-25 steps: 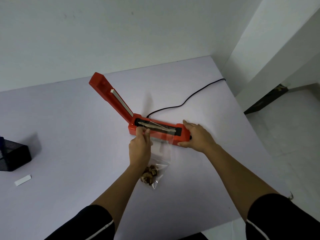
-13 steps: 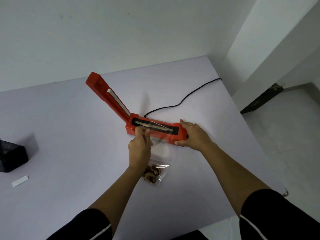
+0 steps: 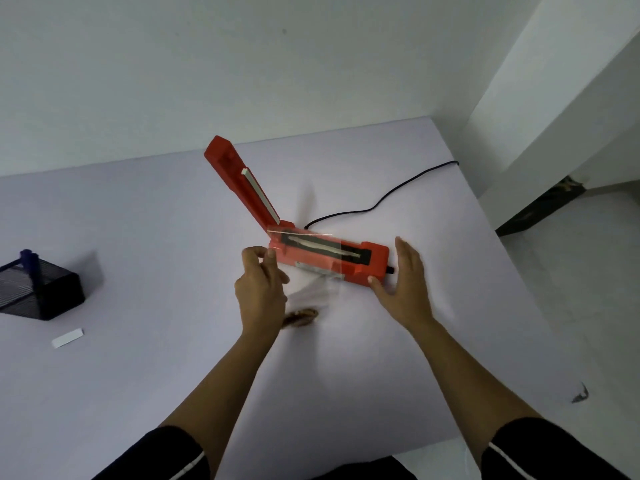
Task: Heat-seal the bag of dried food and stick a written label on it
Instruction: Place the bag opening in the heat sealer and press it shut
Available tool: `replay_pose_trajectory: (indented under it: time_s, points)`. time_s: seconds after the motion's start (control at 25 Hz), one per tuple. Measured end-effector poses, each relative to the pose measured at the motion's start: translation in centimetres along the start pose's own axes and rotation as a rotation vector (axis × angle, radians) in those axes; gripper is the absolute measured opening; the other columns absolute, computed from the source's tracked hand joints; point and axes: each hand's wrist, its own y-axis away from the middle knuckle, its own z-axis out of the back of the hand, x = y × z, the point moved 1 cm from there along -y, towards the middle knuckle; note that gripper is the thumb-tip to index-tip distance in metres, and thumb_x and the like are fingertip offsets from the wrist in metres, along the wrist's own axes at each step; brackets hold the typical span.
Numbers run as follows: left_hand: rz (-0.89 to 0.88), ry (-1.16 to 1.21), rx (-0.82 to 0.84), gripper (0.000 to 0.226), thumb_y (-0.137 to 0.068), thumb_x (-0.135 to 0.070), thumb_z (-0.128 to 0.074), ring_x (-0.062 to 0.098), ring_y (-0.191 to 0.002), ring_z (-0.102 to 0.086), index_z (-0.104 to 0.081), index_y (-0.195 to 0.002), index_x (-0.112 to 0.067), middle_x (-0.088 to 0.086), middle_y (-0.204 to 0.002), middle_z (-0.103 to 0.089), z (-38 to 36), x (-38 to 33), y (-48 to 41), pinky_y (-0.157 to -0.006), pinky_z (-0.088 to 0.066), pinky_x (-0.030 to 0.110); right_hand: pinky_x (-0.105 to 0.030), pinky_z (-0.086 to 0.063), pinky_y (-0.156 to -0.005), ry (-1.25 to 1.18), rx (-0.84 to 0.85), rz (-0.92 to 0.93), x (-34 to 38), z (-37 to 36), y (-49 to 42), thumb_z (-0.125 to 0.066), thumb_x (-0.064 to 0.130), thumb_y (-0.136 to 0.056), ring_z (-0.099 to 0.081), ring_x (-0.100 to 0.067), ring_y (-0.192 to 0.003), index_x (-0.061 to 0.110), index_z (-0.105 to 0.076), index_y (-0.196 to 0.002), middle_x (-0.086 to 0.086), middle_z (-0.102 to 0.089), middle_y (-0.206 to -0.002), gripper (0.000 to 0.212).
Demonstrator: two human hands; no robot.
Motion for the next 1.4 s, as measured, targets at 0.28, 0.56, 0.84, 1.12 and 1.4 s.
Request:
replay_pose_trajectory:
  time_s: [0.28,0.56,0.84,1.12,1.4]
  points:
    - [0.03,-0.037,-0.013,0.014,-0.101,-0.027,-0.034,0.019,-0.049,-0.054,-0.042,-0.1,-0.016,-0.001,-0.065,-0.062,1.9,-0.3,-0.5,-0.04,-0.042,0.012,-0.024,-0.037,-0.101,-0.212,0.481,-0.085,2.6,-5.2,5.6,-0.071,0.028,-0.081,-0.038,-0.003,-0.123,0.024,-0.033,-0.14,0.013,-0.04,-0.132,0.071]
    - [0.091,-0.031,-0.077,0.022,-0.1,-0.034,-0.033,0.02,-0.045,-0.056,-0.043,-0.097,-0.014,0.003,-0.066,-0.065,8.2,2.5,-1.6,-0.047,-0.044,0.022,-0.037,-0.05,-0.097,-0.358,0.802,-0.076,8.8,-11.7,5.9,-0.066,0.03,-0.085,-0.062,-0.009,-0.102,0.021,-0.064,-0.111,0.005,-0.068,-0.108,0.028]
    - [0.362,-0.131,0.081,0.024,-0.096,-0.034,-0.038,0.03,-0.052,-0.062,-0.044,-0.095,-0.011,0.013,-0.083,-0.067,9.6,11.6,-4.1,-0.057,-0.052,0.04,-0.025,-0.05,-0.07,-0.268,0.918,-0.211,8.1,-15.6,11.2,-0.064,0.022,-0.087,-0.059,-0.004,-0.066,0.018,-0.06,-0.07,0.008,-0.062,-0.068,0.018]
    - [0.34,-0.303,0.148,0.026,-0.092,-0.033,-0.051,0.021,-0.075,-0.05,-0.053,-0.08,-0.01,0.0,-0.071,-0.054,9.6,14.7,-6.6,-0.066,-0.036,0.028,-0.013,-0.044,-0.06,-0.17,0.617,-0.19,7.9,-16.7,12.4,-0.077,0.027,-0.075,-0.055,-0.001,-0.061,0.018,-0.059,-0.081,0.013,-0.058,-0.064,0.022]
    - [0.342,-0.425,0.16,0.023,-0.088,-0.033,-0.058,0.021,-0.078,-0.051,-0.056,-0.086,-0.01,0.0,-0.077,-0.054,9.0,15.1,-7.7,-0.068,-0.038,0.029,-0.018,-0.044,-0.059,-0.125,0.613,-0.228,8.2,-16.6,12.4,-0.076,0.03,-0.076,-0.055,-0.005,-0.061,0.018,-0.053,-0.086,0.01,-0.057,-0.063,0.028]
